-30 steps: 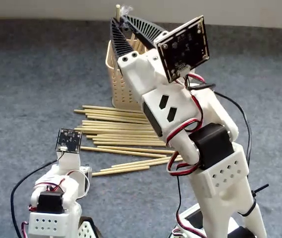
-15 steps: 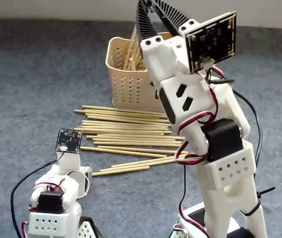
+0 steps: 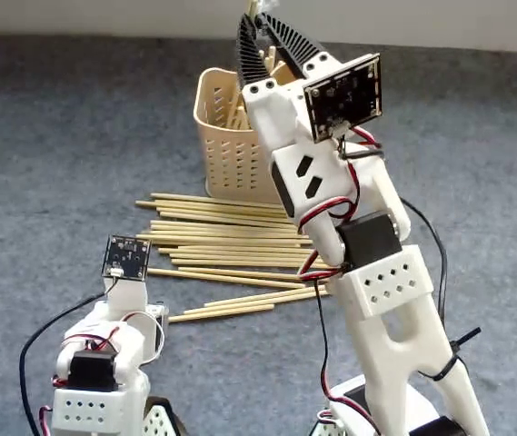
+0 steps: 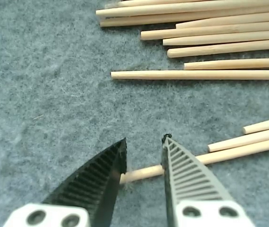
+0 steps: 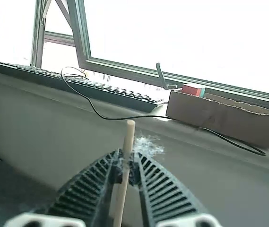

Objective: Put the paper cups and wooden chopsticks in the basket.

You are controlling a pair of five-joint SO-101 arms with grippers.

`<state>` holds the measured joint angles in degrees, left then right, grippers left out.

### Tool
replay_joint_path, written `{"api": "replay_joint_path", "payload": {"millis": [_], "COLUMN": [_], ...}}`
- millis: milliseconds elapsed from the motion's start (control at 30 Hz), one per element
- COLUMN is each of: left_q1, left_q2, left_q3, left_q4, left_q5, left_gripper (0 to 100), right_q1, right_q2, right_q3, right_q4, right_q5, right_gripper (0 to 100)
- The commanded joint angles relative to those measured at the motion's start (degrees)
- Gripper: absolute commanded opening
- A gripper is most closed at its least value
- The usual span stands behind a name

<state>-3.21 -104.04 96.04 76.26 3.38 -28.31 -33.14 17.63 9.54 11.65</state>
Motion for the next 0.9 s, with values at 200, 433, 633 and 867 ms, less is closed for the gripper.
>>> {"api": "replay_joint_path", "payload": {"millis": [200,433,633,867], "left_q1": [-0.2,-0.2,-0.2,-0.2], "left_q2": [-0.2,-0.2,-0.2,-0.2], "left_q3": [1.1,1.1,1.1,1.1], "left_q4": [0.3,0.3,0.3,0.3], "left_q5": [-0.4,-0.4,-0.4,-0.4], "left_gripper": [14,14,14,14], "right_q1": [0.6,0.6,0.6,0.8], "right_q2": [5.5,14.5,17.3,19.7], "right_q3": [-0.1,-0.2,0.0,0.0], "right_q4": [-1.9,-1.9,-1.9,-1.9], "right_q5": [0.8,0.9,0.9,1.0], "right_gripper": [0.4,0.4,0.4,1.5]}}
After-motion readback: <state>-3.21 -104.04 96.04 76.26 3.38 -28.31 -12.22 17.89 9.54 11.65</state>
